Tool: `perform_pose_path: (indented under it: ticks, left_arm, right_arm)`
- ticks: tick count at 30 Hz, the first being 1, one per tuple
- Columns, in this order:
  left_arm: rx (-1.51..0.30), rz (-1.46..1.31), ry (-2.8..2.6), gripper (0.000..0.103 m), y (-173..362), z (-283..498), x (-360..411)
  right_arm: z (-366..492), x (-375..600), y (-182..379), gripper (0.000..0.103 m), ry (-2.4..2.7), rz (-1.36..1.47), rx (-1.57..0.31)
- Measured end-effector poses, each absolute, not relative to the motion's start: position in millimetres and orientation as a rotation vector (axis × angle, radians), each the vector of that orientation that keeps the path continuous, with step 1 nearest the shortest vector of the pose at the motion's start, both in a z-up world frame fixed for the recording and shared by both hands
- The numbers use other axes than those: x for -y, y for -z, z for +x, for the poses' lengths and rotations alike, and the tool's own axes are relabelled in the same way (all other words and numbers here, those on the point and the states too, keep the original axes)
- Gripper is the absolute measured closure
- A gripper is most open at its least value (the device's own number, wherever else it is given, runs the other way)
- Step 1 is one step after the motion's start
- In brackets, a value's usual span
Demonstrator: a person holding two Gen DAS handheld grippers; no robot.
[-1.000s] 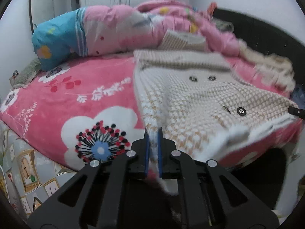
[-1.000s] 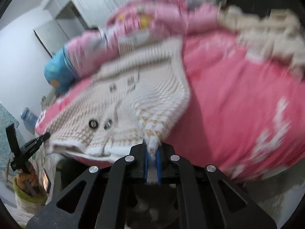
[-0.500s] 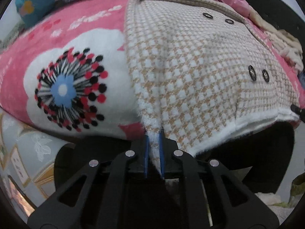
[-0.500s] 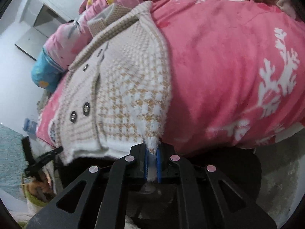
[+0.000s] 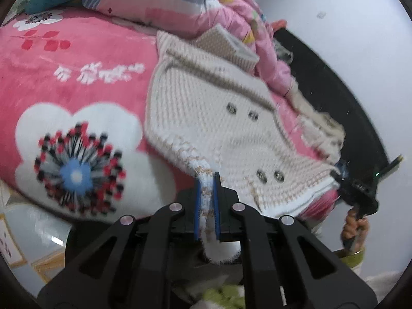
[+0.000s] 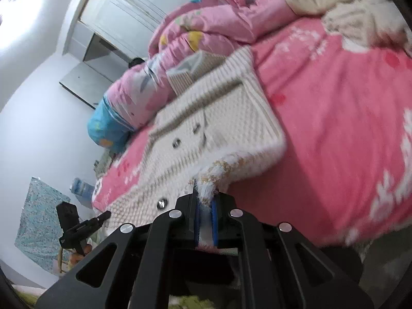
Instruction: Fold large clothes
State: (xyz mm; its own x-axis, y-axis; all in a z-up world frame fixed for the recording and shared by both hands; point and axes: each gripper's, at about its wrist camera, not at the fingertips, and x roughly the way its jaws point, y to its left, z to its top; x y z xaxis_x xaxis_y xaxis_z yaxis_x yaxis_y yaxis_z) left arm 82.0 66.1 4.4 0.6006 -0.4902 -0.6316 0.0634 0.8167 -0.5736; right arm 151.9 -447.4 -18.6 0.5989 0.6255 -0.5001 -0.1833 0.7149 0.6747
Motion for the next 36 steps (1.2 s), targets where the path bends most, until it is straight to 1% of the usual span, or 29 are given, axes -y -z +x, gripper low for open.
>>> perform_pose_path:
  ticks: [6, 11, 16, 22, 25, 27, 28, 29, 30, 31, 32, 33, 36]
  left_arm:
    - [-0.834, -0.610, 0.353, 0.095, -17, 134, -82]
    - [-0.842, -0.632, 0.338, 0.093, -8, 190, -88]
    - [-0.885, -0.621, 0.287, 0.091, 17, 238, -88]
    - [-0.959, -0.626, 0.222, 0.090, 62, 271, -89]
    - [-0.947, -0.674, 0.242, 0.088, 67, 271, -96]
    - [-0.942, -0.703, 0.257, 0.085, 63, 268, -100]
    - [-0.932, -0.708, 0.255, 0.080, 58, 265, -102]
    - [-0.920, -0.701, 0.242, 0.067, 54, 262, -103]
    - [-0.895, -0.671, 0.190, 0.056, 46, 255, -106]
    - [-0.862, -0.637, 0.140, 0.047, 37, 246, -109]
    - [-0.833, -0.623, 0.127, 0.047, 29, 237, -112]
    - [-0.821, -0.628, 0.131, 0.047, 25, 230, -114]
    - [-0.805, -0.640, 0.137, 0.047, 17, 206, -116]
  right_arm:
    - [205, 441, 2, 0.096, -0.497, 0.630, -0.759]
    - [258, 435, 10, 0.096, -0.487, 0.651, -0.766]
    - [309, 431, 41, 0.096, -0.450, 0.684, -0.811]
    - [351, 432, 106, 0.095, -0.397, 0.753, -0.928]
    - [350, 436, 105, 0.094, -0.423, 0.766, -0.922]
    - [348, 437, 101, 0.084, -0.435, 0.767, -0.923]
    - [345, 440, 96, 0.081, -0.433, 0.769, -0.925]
    - [343, 442, 93, 0.070, -0.426, 0.768, -0.921]
    - [337, 447, 86, 0.056, -0.416, 0.766, -0.900]
    - [332, 453, 82, 0.052, -0.414, 0.773, -0.878]
    - [327, 457, 79, 0.041, -0.400, 0.773, -0.865]
    - [318, 464, 73, 0.039, -0.370, 0.762, -0.848]
    - [294, 477, 71, 0.039, -0.360, 0.776, -0.843]
